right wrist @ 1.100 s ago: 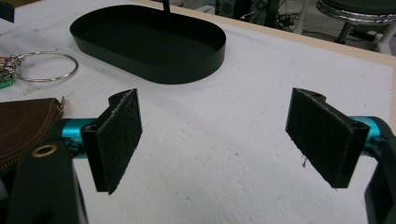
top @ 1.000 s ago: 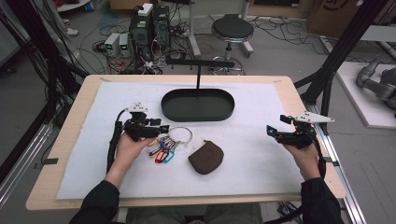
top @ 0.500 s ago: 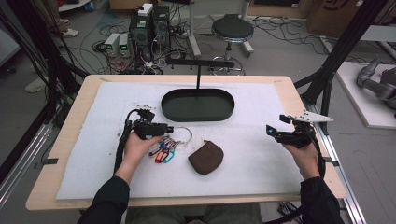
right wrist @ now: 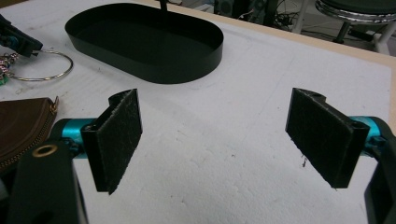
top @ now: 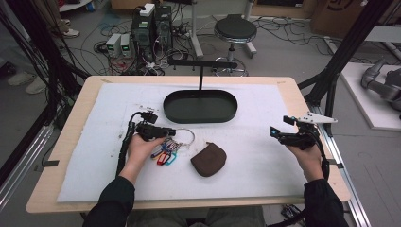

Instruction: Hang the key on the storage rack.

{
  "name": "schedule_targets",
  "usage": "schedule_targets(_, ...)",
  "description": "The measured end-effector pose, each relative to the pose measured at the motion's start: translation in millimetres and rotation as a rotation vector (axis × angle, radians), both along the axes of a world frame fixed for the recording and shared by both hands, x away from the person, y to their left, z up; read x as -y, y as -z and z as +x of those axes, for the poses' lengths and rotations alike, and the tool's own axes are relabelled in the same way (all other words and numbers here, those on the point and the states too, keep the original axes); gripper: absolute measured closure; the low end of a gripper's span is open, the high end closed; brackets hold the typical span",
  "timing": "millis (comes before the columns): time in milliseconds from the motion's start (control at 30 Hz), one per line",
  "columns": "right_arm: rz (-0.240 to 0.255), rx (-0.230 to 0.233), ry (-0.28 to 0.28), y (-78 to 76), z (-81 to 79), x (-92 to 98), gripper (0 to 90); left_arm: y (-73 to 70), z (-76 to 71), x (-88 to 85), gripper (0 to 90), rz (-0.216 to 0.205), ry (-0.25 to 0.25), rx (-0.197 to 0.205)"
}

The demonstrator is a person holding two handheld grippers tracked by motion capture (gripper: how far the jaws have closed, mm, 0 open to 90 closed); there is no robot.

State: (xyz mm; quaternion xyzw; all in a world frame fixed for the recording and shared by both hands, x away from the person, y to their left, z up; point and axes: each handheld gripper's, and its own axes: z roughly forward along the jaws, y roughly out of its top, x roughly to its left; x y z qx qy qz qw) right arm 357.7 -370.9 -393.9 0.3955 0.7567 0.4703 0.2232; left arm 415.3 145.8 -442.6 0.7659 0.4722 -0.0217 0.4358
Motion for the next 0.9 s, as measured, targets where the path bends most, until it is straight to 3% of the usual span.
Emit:
schedule_targets(233, 0.003, -0.001, 0.001, -0.1, 0.3, 0.3, 19.0, 3.2, 1.2, 1.3, 71.0, 0.013, -0.001, -0.027)
schedule_targets(367, -0.002, 0.0, 0.0, 0.1, 0.7, 0.2, 19.0, 4.4, 2.1, 0.4, 74.4, -0.005, -0.001, -0.036)
schedule_targets(467, -0.003, 0.003, 0.001, 0.0, 0.7, 0.4, 19.1, 4.5, 1.4, 2.8, 80.9, -0.013, 0.016, -0.028)
schedule_targets(900, 0.002, 0.005, 0.004, -0.9, 0.4, 0.9, 19.1, -1.9, -3.2, 3.3, 85.9, -0.007, 0.056, 0.004)
